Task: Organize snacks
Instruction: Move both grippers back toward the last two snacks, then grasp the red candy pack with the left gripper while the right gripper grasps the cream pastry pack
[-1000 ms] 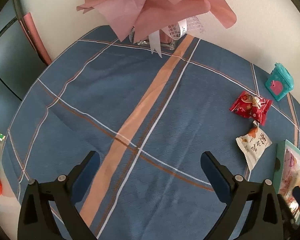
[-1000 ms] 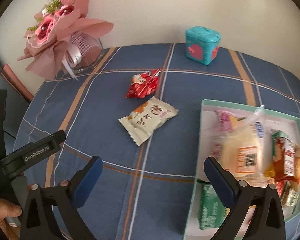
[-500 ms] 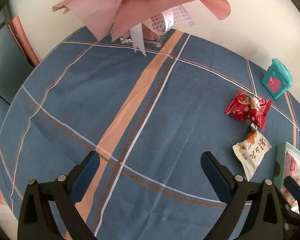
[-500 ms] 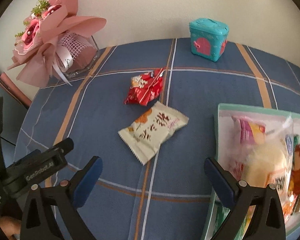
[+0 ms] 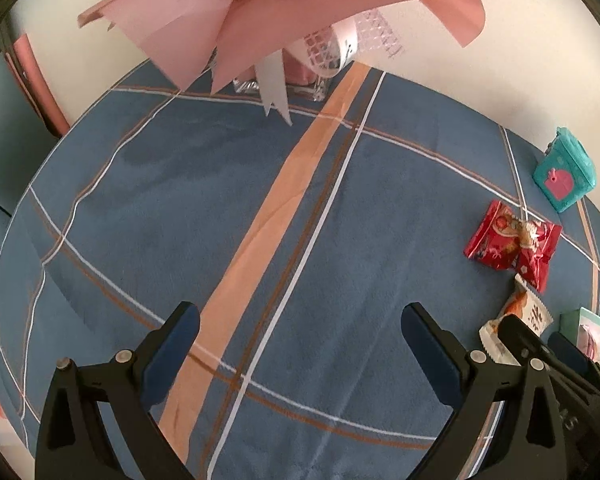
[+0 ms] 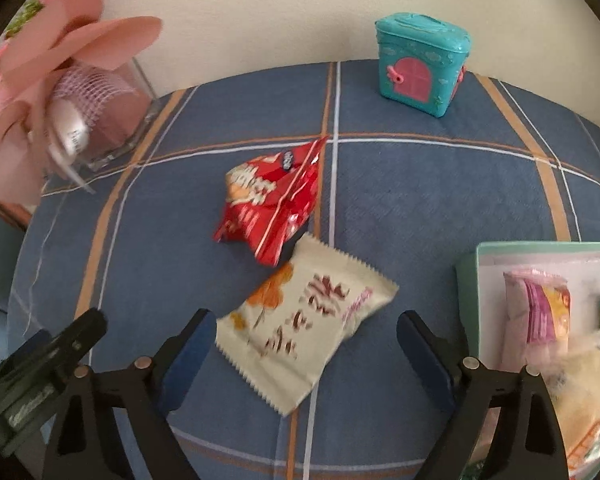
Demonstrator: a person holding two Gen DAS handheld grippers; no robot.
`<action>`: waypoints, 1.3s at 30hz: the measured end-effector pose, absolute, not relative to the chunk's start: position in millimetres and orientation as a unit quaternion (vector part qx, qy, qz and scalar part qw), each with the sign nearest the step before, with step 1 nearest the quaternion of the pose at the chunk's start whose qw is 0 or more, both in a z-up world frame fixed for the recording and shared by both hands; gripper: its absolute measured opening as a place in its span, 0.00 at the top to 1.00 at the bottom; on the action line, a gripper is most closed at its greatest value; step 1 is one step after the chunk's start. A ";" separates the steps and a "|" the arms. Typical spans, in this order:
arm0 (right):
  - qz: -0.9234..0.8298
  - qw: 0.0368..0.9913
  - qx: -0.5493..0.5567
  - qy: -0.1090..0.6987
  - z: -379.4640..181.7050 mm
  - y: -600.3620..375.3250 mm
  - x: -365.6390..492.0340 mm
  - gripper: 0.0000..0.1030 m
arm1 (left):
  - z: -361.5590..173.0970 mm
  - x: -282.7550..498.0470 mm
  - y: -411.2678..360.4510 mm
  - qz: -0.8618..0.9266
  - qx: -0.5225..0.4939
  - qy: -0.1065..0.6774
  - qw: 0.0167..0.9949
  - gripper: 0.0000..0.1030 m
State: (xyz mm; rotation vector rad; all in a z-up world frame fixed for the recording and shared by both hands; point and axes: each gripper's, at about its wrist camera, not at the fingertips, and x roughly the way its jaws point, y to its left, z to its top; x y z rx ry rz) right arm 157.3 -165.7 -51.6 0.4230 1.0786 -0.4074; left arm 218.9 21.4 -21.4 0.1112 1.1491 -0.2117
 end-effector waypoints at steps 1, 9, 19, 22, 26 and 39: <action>-0.195 0.816 0.197 0.507 -53.4 -166.4 161.1 0.10 | -20.3 219.3 19.6 -0.102 0.054 0.540 0.834 0.02; -0.208 0.807 0.194 0.518 -65.6 -173.3 169.4 0.16 | -16.2 221.8 -4.4 -0.131 0.078 0.534 0.832 0.02; -0.194 0.813 0.203 0.510 -60.3 -187.6 149.1 0.34 | -2.1 244.2 -33.2 -0.210 0.026 0.558 0.802 0.02; -0.192 0.814 0.211 0.506 -60.9 -193.1 145.7 0.35 | 2.3 252.3 -51.8 -0.237 0.020 0.562 0.792 0.02; -0.188 0.816 0.218 0.501 -59.1 -199.4 143.8 0.36 | -2.4 256.6 -85.9 -0.269 0.049 0.567 0.777 0.02; -0.169 0.824 0.211 0.498 -54.8 -204.4 127.4 0.36 | -40.3 270.6 -132.3 -0.300 0.049 0.597 0.742 0.25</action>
